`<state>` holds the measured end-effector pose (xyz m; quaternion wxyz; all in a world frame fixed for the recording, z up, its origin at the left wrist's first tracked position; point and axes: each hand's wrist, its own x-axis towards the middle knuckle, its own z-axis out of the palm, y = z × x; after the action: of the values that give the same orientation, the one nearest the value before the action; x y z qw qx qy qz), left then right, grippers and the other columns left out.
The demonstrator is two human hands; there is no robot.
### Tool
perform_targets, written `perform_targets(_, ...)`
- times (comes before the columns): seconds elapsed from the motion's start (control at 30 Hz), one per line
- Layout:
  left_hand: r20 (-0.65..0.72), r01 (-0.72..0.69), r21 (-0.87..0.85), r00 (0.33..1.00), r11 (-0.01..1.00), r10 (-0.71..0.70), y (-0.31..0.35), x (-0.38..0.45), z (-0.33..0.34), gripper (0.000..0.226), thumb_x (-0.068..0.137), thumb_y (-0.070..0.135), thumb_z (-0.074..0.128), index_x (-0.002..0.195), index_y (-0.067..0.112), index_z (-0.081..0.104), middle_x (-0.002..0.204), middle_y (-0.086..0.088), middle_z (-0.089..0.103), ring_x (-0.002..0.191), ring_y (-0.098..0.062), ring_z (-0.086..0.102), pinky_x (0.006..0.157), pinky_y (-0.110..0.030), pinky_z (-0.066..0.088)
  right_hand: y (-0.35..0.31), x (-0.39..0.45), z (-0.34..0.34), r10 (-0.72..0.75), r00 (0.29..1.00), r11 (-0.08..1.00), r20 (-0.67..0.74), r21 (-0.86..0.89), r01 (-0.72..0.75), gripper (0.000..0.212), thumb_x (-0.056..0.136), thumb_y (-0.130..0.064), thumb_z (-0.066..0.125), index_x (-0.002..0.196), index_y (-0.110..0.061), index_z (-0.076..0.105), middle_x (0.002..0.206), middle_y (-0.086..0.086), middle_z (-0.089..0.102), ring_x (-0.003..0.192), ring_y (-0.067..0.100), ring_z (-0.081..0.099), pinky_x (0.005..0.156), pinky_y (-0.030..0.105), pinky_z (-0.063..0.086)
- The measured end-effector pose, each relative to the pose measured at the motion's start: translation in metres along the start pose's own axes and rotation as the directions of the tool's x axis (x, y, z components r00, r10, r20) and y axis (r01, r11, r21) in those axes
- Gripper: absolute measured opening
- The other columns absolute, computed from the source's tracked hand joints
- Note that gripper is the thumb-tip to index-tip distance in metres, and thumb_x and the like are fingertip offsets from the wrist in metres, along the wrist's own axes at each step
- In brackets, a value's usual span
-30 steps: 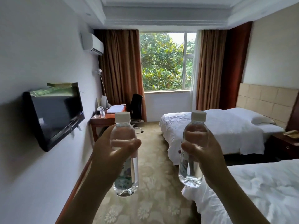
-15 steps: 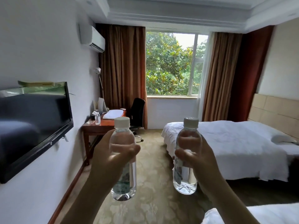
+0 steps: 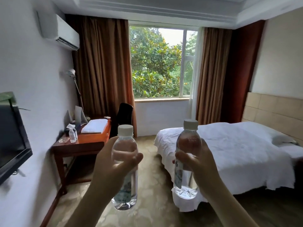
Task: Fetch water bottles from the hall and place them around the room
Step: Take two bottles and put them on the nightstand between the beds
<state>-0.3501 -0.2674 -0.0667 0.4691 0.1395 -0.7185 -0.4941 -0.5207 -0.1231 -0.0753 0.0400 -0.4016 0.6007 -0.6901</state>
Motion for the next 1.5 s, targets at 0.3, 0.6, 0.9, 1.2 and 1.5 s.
perform_targets(0.3,0.035,-0.030,-0.010,0.999,1.000,0.030,-0.097,0.176,0.093,0.049,0.051,0.052,0.075,0.089,0.021,0.068,0.081,-0.004,0.072,0.071,-0.014,0.071,0.055,-0.018,0.053,0.112,0.169,-0.036,-0.013,0.993,0.998,-0.118,-0.062,0.006,0.044,0.051,-0.056,0.076,0.091,-0.040,0.064,0.089,-0.017,0.070,0.087,0.006,0.069,0.064,0.015,0.055)
perform_targets(0.6,0.216,0.022,-0.163,0.976,0.986,0.014,-0.187,0.322,0.200,0.056,0.045,0.045,0.080,0.093,0.017,0.068,0.081,0.002,0.074,0.073,-0.011,0.072,0.056,-0.020,0.054,0.182,0.286,-0.087,-0.003,0.966,0.990,-0.257,-0.135,-0.033,0.033,0.060,-0.044,0.073,0.091,-0.050,0.064,0.092,-0.007,0.072,0.089,0.018,0.072,0.066,0.020,0.057)
perform_targets(0.9,0.521,0.053,-0.320,0.844,0.946,0.129,-0.259,0.440,0.332,0.045,0.060,0.039,0.081,0.100,0.026,0.065,0.091,0.009,0.075,0.084,-0.018,0.075,0.066,-0.028,0.061,0.227,0.352,-0.141,-0.060,0.817,0.961,-0.573,-0.255,-0.108,0.039,0.057,-0.026,0.071,0.094,-0.017,0.063,0.076,0.002,0.065,0.071,0.012,0.066,0.063,0.023,0.057)
perform_targets(1.2,0.764,0.262,-0.481,0.593,0.837,0.254,-0.265,0.480,0.491,0.044,0.050,0.045,0.084,0.089,0.034,0.068,0.087,-0.002,0.076,0.076,-0.023,0.075,0.062,-0.033,0.060,0.240,0.356,-0.215,-0.122,0.559,0.868,-0.820,-0.362,-0.340,0.048,0.057,-0.027,0.074,0.102,-0.024,0.057,0.079,-0.009,0.065,0.080,0.013,0.069,0.063,0.018,0.055)
perform_targets(1.5,0.830,0.300,-0.473,0.466,0.828,0.305,-0.252,0.447,0.674,0.031,0.060,0.024,0.080,0.085,0.036,0.067,0.083,0.002,0.076,0.071,-0.015,0.074,0.057,-0.023,0.057,0.275,0.350,-0.368,-0.204,0.382,0.848,-0.901,-0.358,-0.391,0.046,0.057,-0.026,0.071,0.102,-0.025,0.058,0.084,-0.007,0.068,0.083,0.010,0.070,0.059,0.016,0.054)
